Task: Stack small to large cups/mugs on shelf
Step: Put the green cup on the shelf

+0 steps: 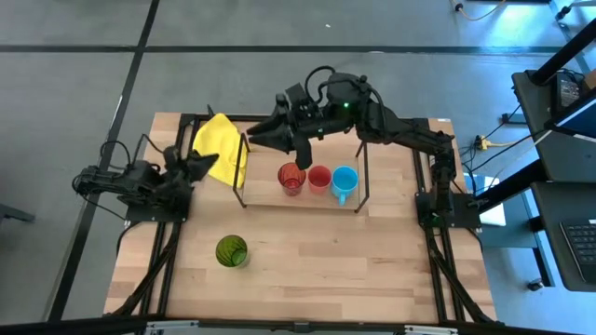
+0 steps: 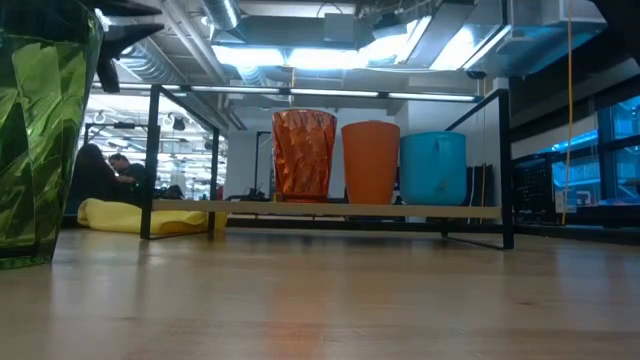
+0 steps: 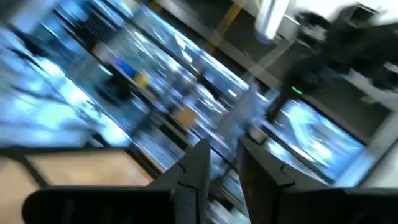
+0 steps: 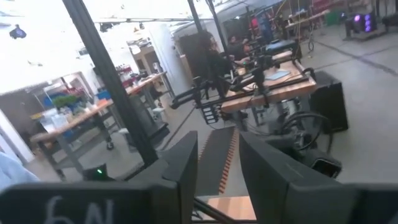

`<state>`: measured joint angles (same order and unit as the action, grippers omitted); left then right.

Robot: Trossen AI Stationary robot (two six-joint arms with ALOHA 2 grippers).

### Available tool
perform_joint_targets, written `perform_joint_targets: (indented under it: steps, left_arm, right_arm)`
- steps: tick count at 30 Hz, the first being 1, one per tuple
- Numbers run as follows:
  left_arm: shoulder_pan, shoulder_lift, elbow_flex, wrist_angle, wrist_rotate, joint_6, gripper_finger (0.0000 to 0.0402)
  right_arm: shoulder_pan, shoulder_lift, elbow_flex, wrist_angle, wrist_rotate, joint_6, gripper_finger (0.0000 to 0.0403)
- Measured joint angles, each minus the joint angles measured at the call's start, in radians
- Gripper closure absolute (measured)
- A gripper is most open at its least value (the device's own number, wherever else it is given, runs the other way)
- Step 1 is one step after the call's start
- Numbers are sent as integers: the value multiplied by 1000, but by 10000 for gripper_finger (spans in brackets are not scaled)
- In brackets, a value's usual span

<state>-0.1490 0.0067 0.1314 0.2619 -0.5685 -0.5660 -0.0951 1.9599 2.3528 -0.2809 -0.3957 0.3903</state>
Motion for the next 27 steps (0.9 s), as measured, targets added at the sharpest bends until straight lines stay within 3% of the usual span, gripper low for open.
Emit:
perform_joint_targets:
  steps: [2,7,14,17,19,22,27]
  left_arm:
    - [0,0,0,8,-48,43,327]
    - [0,3,-1,97,2,50,327]
    - [0,4,-1,217,-21,23,327]
    - [1,4,13,419,-45,130,327]
    - [1,3,79,466,-1,254,327]
    - [0,12,249,307,43,368,327]
    - [0,152,634,-383,150,344,327]
  right_arm:
    - [-10,0,0,-2,-2,-34,283]
    - [-55,0,0,-13,-1,-85,283]
    - [-142,0,0,-70,3,-197,283]
    - [-173,0,-1,-76,21,-214,283]
    - [-189,0,-1,-83,35,-216,283]
    - [-208,0,-1,-77,38,-208,283]
    - [-228,0,-1,-88,72,-240,283]
